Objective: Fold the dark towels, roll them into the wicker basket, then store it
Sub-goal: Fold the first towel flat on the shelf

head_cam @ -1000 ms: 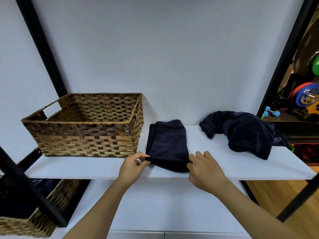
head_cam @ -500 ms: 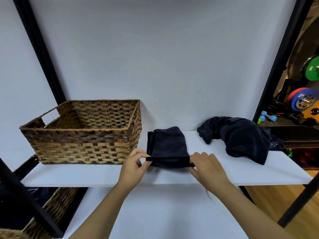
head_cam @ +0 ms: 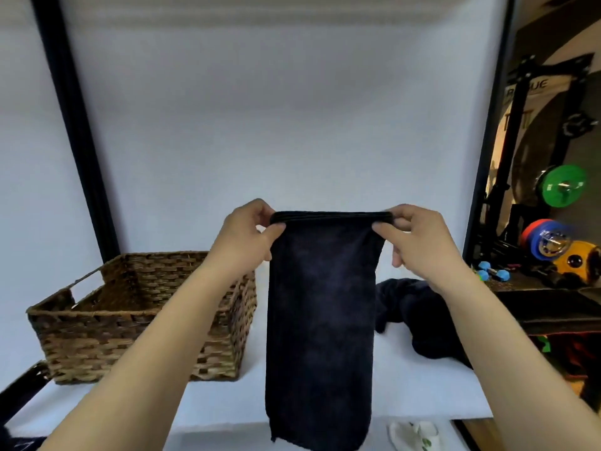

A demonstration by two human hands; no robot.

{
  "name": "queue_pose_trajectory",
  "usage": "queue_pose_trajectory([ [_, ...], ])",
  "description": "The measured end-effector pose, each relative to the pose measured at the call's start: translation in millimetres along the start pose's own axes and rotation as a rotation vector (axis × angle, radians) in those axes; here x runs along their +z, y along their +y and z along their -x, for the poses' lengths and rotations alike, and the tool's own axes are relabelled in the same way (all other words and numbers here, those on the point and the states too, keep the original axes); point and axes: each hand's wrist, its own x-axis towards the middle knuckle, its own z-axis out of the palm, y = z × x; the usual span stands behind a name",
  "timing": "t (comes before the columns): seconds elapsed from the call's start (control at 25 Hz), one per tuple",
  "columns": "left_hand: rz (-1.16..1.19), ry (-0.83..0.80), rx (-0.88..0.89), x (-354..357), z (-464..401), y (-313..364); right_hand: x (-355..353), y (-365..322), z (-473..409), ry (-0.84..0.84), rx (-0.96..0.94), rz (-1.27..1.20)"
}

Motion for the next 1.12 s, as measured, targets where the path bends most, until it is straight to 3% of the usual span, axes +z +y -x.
queue_pose_trajectory([
  [0.16,0.132,-0.098,-0.038,-25.5,-15.8,36.0,-19.1,-32.4,-11.5,0.044,-0.008,-0.187],
  [0.52,0.084,-0.061,-0.191,-18.9,-16.2,43.2,-17.5,-24.6,-14.7,-0.025,0.081,-0.091],
  [0.68,0.346,-0.247,-0.255,-22.0,0.0,39.0,-17.7,-26.3,0.8,-0.126,0.178,-0.38],
  [0.84,0.602,-0.269,-0.218,-20.9,3.5,50.8,-21.7,-39.8,7.7,-0.152,0.195,-0.655],
  [1.0,0.619,-0.24,-0.222,-14.3,-14.5,46.0,-15.5,-36.5,-6.1,-0.158,0.204,-0.746],
  [1.12,0.578,-0.261,-0.329,1.9,-31.0,19.8,2.5,-9.6,-26.6,-0.16,0.279,-0.669],
])
